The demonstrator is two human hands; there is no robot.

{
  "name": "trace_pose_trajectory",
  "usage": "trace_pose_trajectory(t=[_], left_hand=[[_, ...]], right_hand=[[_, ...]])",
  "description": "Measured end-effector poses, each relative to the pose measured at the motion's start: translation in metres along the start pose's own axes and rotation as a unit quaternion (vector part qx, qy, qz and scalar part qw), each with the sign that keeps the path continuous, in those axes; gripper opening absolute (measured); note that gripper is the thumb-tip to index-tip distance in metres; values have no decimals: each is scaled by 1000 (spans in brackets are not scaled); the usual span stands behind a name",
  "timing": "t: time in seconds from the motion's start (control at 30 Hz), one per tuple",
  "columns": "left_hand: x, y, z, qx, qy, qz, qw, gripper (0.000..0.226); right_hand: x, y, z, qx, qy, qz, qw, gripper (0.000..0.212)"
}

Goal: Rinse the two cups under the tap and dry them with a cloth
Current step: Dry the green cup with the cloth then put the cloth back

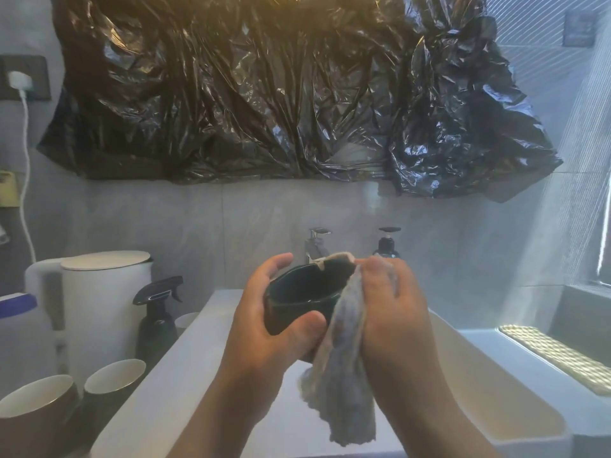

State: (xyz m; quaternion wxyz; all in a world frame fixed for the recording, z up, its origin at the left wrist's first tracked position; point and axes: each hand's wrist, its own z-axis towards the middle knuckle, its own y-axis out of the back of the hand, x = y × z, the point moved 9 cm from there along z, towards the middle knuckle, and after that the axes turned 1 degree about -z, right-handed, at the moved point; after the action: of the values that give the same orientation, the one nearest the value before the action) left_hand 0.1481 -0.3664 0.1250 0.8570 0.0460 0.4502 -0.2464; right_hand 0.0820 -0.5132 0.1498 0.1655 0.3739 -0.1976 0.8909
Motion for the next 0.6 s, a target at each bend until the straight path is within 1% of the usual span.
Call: trace_pose_trajectory(t=[0.07,0.13,0.17,0.23,0.27,0.33,0.37,0.43,0.5,0.6], left_hand=[[1,-1,0,-8,3,-24,1000,70],[4,-6,1,-27,18,-75,997,74],[6,-7,1,-36,30,-104,993,77],[8,-10,1,-42,49,-150,987,79],[8,-11,0,-40,55,-156,985,78],[8,-12,-1,-30,62,-143,987,71],[8,-13,-2,-20,64,-134,989,64],[9,-16,-1,1,66,-139,988,50],[9,-19,-1,8,68,-157,985,58],[7,-25,-3,-11,88,-195,977,74]], right_hand=[[-6,2,5,-3,-38,24,999,28],[-5,-7,4,9,-25,18,999,25],[-4,-12,2,24,-4,-14,1000,26],[-5,-18,-5,48,26,-65,996,40],[-6,-16,-7,42,21,-61,997,44],[-5,-10,-6,22,9,-9,1000,36],[-5,-6,-2,6,-8,25,1000,30],[-7,7,4,-25,-38,55,997,29],[-10,15,7,-21,-61,69,996,32],[-13,-1,4,48,-67,101,992,30]])
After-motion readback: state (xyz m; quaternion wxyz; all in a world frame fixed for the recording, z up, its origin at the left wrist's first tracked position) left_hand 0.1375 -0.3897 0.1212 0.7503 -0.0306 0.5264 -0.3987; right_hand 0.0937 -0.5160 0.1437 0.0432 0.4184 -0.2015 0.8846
